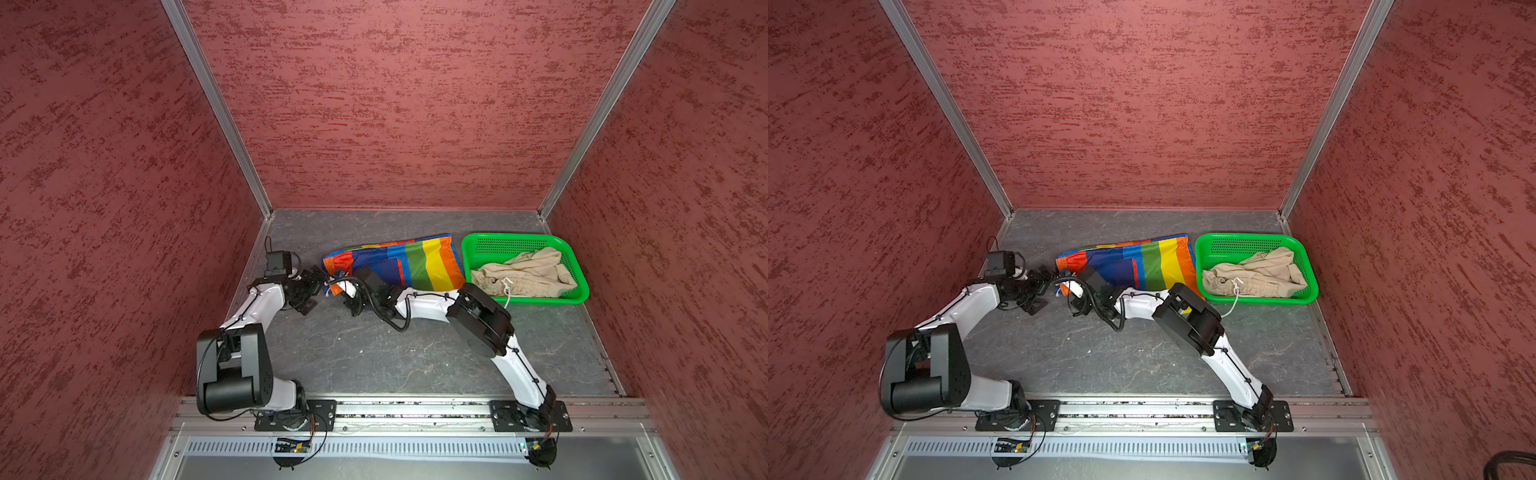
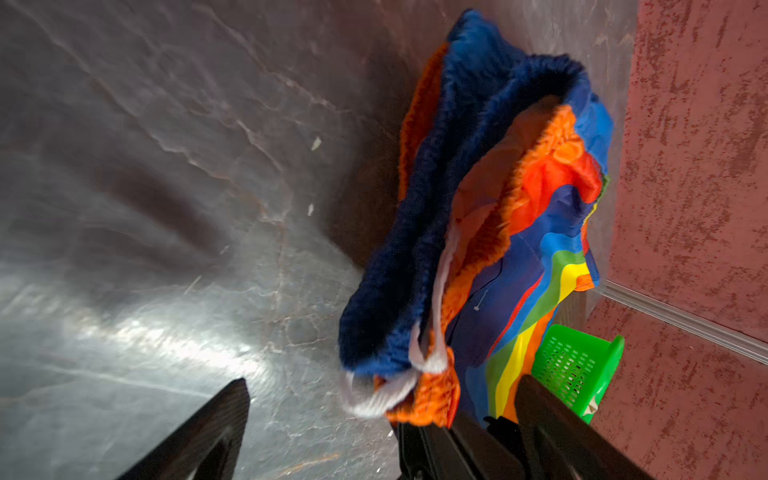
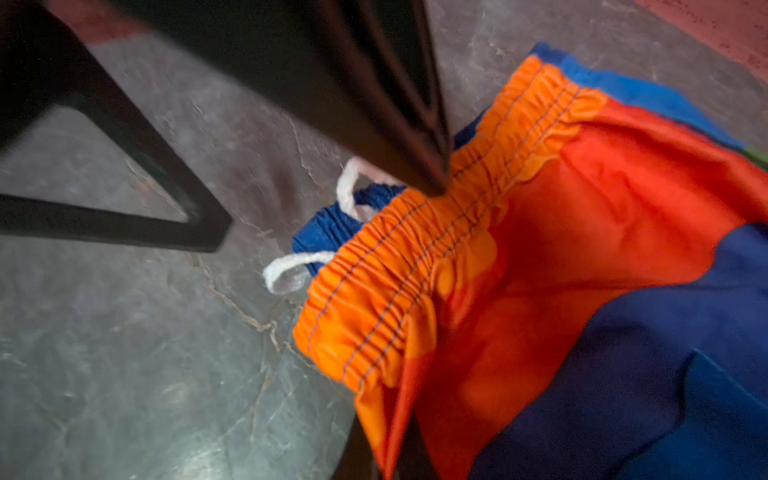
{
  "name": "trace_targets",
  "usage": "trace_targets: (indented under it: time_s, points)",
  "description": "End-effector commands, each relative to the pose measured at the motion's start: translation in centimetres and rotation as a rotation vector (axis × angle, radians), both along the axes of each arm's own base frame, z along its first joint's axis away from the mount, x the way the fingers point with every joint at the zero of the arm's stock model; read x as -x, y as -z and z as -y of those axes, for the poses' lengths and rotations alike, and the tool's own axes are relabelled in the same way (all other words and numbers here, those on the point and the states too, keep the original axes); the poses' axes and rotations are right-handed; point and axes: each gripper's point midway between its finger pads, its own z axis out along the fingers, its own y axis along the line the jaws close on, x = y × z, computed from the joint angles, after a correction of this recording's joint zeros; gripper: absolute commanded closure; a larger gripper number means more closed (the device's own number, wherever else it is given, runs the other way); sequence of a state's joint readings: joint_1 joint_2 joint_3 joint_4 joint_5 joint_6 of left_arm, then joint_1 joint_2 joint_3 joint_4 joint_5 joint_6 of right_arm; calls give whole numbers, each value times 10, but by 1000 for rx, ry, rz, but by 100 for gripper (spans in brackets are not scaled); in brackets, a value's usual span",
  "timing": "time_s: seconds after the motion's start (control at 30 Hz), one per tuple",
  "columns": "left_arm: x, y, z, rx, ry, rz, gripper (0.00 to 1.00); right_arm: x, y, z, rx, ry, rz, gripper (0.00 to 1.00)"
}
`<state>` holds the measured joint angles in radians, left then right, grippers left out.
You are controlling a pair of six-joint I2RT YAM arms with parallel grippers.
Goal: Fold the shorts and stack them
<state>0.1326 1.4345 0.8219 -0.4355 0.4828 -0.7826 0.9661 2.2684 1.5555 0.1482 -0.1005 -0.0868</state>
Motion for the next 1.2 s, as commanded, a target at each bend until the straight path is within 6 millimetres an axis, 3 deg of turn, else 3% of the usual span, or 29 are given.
trace_targets:
  time_s: [0.0,0.17,0.37,0.43,0.53,0.6,0.63,0.7,0.77,0.87,0.93,1.0,1.07,1.17]
  points:
    - [-9,1,22,45,29,25,1,8,-62,-15,-224,-49,-31,100]
    - [-18,9,40,90,47,36,2,10,-77,-8,-334,-35,-110,100]
    - [-27,22,61,108,97,18,19,7,-94,2,-449,-22,-185,100]
    - [-31,25,64,125,101,11,29,10,-96,2,-465,-34,-201,100]
    - [-36,28,64,130,107,-9,59,16,-95,3,-461,-55,-220,98]
    - [-38,27,62,111,115,-19,77,19,-96,7,-447,-57,-224,79]
    - [-38,27,60,94,119,-30,82,22,-98,10,-443,-59,-226,70]
    - [-38,22,55,66,137,-32,86,28,-110,22,-451,-64,-224,57]
    - [-38,16,50,43,160,-25,87,25,-120,46,-470,-32,-215,52]
    - [-33,9,37,-15,188,-36,87,-1,-127,99,-517,87,-247,50]
    - [-29,5,28,-47,203,-40,87,-23,-119,131,-509,192,-277,52]
    - [-27,-2,21,-74,221,-30,85,-39,-100,150,-450,288,-309,70]
    - [-27,-9,17,-94,238,-7,83,-49,-83,158,-389,360,-332,90]
    - [-26,-23,13,-132,243,23,82,-59,-50,159,-296,437,-392,100]
